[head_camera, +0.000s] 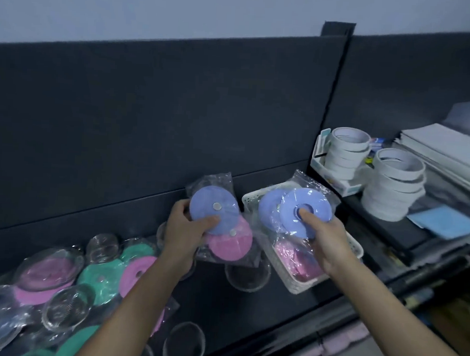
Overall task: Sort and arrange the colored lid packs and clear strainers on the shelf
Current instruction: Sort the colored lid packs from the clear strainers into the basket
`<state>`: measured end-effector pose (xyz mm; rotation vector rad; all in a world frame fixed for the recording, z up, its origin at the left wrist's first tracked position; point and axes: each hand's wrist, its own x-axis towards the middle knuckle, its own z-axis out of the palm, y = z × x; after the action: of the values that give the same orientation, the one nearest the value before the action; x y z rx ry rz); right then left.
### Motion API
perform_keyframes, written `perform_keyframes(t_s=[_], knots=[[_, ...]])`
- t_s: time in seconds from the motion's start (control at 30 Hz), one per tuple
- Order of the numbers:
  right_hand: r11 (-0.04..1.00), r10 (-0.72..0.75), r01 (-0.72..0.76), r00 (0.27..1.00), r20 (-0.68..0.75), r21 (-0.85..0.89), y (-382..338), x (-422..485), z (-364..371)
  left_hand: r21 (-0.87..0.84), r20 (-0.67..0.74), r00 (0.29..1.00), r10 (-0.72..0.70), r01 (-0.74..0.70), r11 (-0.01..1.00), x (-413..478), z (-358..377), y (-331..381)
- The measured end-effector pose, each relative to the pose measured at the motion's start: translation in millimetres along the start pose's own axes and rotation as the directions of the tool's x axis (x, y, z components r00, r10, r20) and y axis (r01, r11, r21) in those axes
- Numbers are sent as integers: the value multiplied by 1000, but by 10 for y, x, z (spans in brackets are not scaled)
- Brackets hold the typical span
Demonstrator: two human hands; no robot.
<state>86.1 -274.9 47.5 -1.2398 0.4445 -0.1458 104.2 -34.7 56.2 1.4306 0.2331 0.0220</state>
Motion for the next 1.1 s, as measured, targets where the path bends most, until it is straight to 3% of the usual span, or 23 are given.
perform_keyframes(t_s=[0.23, 0.4, 0.47, 0.53, 0.7, 0.73, 0.87, 1.03, 1.1], knots=[[992, 91, -87, 995, 40, -93, -248, 174, -399, 5, 35, 999, 18, -19, 1000, 68, 494, -13], [932, 78, -23, 988, 137, -362, -361, 384, -580, -20, 11, 1000, 1, -1, 1000, 145, 694, -83], [803, -11, 63, 996, 91, -593, -330, 484, -604, -27, -14, 1000, -6, 5, 1000, 172, 746, -127], [525, -134, 126, 989, 65, -842, -245, 554, -623, -25, -31, 999, -15, 14, 1000, 186, 783, -176], [176, -360, 298, 907, 220, -938, 125, 564, -624, -30, -41, 998, -49, 48, 998, 201, 851, -271], [175, -372, 325, 896, 244, -929, 183, 561, -624, -30, -39, 998, -44, 43, 999, 201, 865, -269], [435, -244, 322, 941, 234, -841, 212, 465, -566, -35, -16, 1000, -11, 11, 999, 215, 940, -249], [262, -131, 367, 930, 344, -893, 370, 471, -613, -12, 21, 1000, -12, 12, 1000, 216, 1031, -297], [261, -133, 380, 925, 356, -888, 370, 488, -623, -18, 20, 1000, -23, 23, 1000, 204, 1054, -323]])
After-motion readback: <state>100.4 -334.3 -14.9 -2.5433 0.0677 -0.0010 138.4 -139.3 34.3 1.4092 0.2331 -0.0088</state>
